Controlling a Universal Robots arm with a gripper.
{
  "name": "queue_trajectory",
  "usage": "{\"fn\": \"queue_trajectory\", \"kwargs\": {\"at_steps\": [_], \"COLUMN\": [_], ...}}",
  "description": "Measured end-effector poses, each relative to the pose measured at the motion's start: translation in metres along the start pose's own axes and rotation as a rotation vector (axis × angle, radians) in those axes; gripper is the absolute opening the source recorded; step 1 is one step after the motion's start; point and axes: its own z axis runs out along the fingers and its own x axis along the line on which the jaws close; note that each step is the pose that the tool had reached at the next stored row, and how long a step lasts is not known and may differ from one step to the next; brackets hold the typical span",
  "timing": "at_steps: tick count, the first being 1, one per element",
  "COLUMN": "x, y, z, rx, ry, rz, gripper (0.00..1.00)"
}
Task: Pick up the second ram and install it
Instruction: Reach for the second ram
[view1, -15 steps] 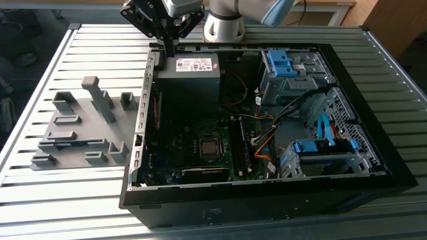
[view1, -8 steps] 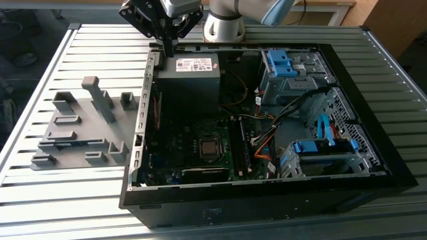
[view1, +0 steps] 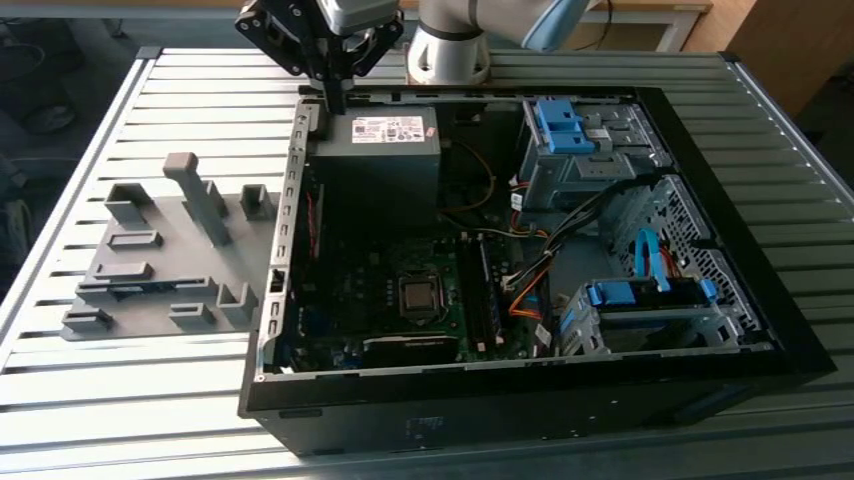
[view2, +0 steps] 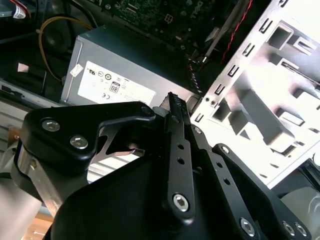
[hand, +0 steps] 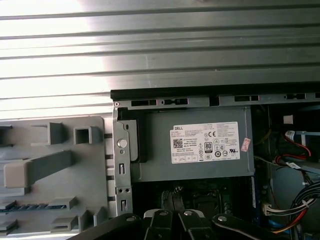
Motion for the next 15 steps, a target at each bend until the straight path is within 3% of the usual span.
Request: {"fn": "queue_trajectory", "kwargs": {"at_steps": [15], "x": [0.0037], "y": [-0.0003], "z": [-0.0001], "rx": [0.0001], "ry": [0.0], "rz": [0.0], "gripper": [0.11]}}
